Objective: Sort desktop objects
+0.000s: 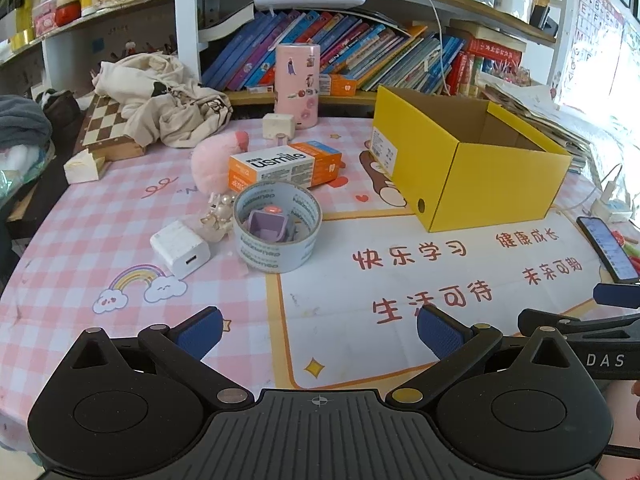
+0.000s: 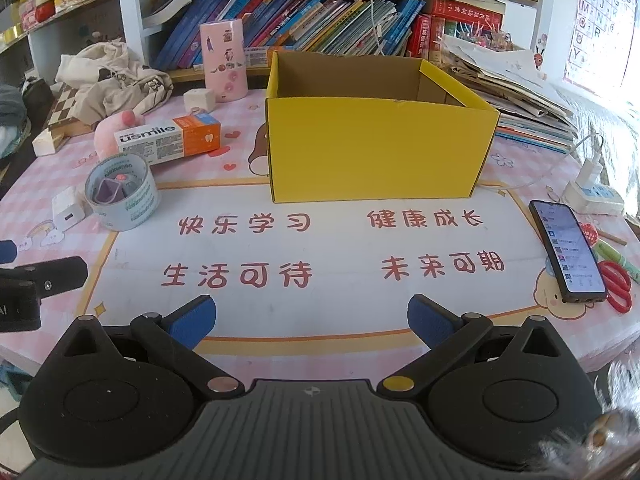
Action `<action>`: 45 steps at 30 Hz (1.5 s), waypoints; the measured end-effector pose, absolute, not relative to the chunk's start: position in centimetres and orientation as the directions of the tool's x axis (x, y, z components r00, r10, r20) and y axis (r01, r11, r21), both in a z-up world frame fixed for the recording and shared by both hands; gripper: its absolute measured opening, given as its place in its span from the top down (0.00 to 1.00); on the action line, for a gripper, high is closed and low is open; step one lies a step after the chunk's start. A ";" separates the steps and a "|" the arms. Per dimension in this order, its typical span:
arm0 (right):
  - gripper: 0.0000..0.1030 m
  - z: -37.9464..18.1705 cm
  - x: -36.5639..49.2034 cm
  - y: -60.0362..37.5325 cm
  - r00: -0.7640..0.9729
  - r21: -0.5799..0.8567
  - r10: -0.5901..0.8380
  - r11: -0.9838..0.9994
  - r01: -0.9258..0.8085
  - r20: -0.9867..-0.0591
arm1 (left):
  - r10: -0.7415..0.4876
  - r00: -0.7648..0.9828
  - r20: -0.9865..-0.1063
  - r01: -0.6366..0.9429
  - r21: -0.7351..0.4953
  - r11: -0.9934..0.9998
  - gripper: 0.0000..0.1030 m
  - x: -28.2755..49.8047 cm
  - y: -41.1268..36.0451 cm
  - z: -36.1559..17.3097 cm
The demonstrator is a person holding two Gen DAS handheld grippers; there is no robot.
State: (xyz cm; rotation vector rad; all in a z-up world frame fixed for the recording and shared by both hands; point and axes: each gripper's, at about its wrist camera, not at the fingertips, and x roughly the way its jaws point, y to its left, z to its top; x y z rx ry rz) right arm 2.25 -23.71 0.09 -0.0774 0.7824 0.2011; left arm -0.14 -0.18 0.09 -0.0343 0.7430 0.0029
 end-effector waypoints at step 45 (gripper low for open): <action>0.00 0.4 1.8 -23.4 0.687 -0.010 0.159 0.972 -0.235 -0.709 | -0.067 0.723 -0.687 0.014 -0.082 0.997 0.00 -0.4 0.1 0.2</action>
